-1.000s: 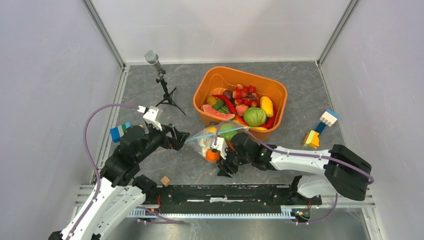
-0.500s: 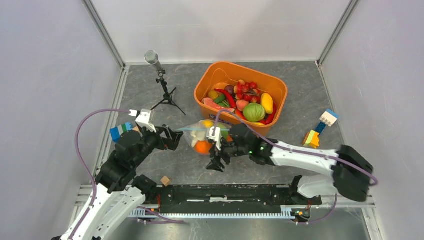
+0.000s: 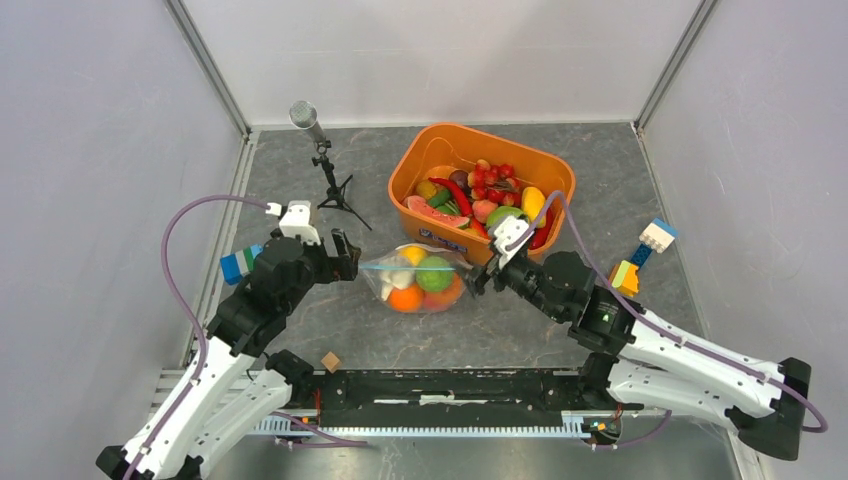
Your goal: Place the food in the zip-top bag and seal the zipper
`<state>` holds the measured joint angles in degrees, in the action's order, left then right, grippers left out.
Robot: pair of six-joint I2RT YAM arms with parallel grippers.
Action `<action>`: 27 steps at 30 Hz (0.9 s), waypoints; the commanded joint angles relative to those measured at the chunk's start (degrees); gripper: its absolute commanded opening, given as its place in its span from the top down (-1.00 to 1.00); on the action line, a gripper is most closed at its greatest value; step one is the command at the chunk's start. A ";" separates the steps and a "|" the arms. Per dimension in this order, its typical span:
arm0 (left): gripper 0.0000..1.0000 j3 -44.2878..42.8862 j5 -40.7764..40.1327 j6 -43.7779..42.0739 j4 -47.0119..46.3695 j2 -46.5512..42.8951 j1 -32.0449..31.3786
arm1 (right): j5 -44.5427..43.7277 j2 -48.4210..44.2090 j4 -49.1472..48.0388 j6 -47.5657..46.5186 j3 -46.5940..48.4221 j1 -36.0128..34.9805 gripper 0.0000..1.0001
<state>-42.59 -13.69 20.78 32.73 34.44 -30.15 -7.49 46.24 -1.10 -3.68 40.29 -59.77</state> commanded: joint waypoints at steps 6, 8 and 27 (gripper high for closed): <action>-1.00 -7.27 -2.66 -0.96 -1.82 8.17 5.15 | -26.90 -2.28 5.01 2.41 2.28 16.95 -0.96; -1.00 -9.20 -0.12 -1.71 -1.95 10.44 8.99 | -22.17 -0.21 7.42 2.92 3.32 24.34 -0.96; -1.00 -7.45 -6.66 11.42 3.43 8.72 27.61 | 5.98 -10.67 10.74 14.15 -5.22 64.16 -0.96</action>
<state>-52.27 -16.53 26.65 34.89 45.54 -2.70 -0.03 38.54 10.57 8.29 37.21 4.27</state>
